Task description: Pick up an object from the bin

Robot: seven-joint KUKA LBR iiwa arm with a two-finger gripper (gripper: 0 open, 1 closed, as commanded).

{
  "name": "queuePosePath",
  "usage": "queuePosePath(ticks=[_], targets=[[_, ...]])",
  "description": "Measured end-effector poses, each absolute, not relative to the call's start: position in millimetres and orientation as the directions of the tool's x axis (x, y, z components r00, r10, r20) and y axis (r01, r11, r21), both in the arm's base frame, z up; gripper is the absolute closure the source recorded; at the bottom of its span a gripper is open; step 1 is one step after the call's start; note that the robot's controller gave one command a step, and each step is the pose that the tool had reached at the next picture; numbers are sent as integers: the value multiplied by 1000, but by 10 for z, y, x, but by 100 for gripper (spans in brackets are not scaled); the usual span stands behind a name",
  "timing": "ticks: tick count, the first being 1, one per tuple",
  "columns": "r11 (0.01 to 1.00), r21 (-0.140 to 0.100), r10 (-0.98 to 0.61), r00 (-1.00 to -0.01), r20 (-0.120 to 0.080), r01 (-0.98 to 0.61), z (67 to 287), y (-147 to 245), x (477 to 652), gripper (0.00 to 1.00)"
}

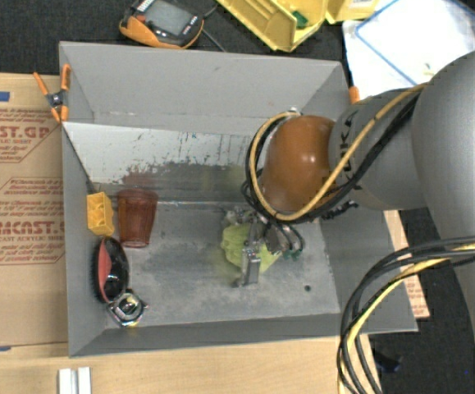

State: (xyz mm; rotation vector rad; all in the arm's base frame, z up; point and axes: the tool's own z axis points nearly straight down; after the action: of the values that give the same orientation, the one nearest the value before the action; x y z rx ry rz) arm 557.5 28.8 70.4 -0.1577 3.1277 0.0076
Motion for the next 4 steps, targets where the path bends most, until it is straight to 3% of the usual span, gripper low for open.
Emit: queuePosePath(ticks=[1,2,3,4], targets=[[991,5,-132,-991,-11,-132,622,555,5632,0],[994,5,-108,-994,-14,-108,688,359,5600,0],[866,0,-500,-866,-19,-500,707,68,5945,100],[866,1,-500,-866,-19,-500,707,70,5944,100]])
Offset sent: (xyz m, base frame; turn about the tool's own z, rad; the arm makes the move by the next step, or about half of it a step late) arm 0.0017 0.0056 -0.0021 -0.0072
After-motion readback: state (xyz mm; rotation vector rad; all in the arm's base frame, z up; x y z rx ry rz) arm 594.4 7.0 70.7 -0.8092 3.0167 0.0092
